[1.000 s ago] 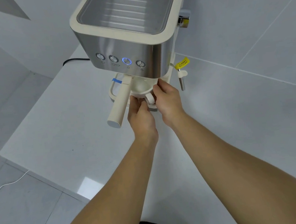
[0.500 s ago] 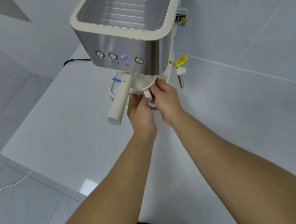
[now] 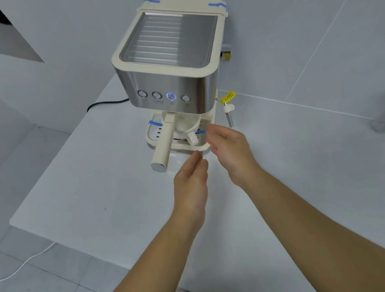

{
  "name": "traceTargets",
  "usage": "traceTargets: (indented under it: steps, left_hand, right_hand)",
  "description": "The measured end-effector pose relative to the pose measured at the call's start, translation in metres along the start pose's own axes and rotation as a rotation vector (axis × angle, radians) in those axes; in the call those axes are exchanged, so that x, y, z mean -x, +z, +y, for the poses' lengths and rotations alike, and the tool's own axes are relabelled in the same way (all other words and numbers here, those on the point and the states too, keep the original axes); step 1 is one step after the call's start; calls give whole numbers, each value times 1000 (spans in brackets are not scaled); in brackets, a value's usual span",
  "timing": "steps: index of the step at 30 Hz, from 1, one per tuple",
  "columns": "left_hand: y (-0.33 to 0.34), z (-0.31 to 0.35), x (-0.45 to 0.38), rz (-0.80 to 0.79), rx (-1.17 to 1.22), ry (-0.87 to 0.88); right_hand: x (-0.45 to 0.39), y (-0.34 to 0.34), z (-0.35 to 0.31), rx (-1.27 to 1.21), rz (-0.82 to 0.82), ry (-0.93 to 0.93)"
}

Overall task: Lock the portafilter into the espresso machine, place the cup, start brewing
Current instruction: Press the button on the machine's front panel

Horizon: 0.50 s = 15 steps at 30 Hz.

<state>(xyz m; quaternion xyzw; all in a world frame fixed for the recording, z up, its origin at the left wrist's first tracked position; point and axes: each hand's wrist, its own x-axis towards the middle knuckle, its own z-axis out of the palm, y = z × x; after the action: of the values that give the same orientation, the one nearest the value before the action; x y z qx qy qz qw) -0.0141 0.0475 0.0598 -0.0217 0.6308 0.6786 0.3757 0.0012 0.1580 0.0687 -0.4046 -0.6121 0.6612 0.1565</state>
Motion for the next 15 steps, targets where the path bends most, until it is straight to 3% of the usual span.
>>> traceTargets:
  steps: [4,9,15]
  left_hand:
    - [-20,33,27,-168,-182,122]
    - [-50,99,35,-338,-444,429]
    - [-81,178,-1,-249,-811,832]
  right_hand:
    - [23,-11,-30,35,53,-112]
    - [34,-17,-68,179,181,-303]
    - [38,0,-113,533,226,-583]
